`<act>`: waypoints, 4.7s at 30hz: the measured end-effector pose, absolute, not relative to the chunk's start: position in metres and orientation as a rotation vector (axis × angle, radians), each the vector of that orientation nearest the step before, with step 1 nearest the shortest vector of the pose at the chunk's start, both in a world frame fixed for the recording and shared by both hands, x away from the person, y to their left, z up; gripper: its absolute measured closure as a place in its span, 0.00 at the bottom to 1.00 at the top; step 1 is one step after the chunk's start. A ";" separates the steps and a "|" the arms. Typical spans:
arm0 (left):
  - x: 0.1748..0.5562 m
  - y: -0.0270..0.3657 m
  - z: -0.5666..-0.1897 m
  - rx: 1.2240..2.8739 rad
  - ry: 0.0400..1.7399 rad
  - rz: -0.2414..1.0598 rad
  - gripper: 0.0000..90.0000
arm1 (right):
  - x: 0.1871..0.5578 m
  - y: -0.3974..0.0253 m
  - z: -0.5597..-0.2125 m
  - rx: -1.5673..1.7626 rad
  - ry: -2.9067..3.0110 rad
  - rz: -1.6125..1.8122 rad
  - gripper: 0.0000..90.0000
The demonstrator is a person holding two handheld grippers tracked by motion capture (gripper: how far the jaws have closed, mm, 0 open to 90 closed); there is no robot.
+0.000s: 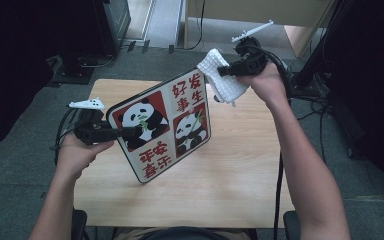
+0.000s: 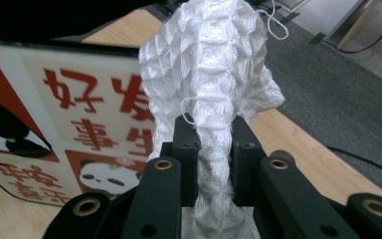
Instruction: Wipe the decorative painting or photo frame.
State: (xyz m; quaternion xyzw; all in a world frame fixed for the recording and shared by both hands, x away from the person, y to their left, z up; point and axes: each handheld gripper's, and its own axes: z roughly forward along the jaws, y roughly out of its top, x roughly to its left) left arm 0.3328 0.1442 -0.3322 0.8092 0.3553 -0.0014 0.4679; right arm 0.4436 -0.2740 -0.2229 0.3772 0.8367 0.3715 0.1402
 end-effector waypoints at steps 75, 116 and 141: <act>0.339 0.152 -0.336 1.985 0.799 -0.052 0.88 | 0.438 -0.236 -0.286 1.020 2.456 1.189 0.87; 0.340 0.152 -0.336 1.983 0.791 -0.056 0.88 | 0.422 -0.245 -0.345 1.037 2.493 1.203 0.86; 0.339 0.150 -0.335 1.985 0.812 -0.029 0.89 | 0.412 -0.251 -0.389 1.058 2.527 1.204 0.86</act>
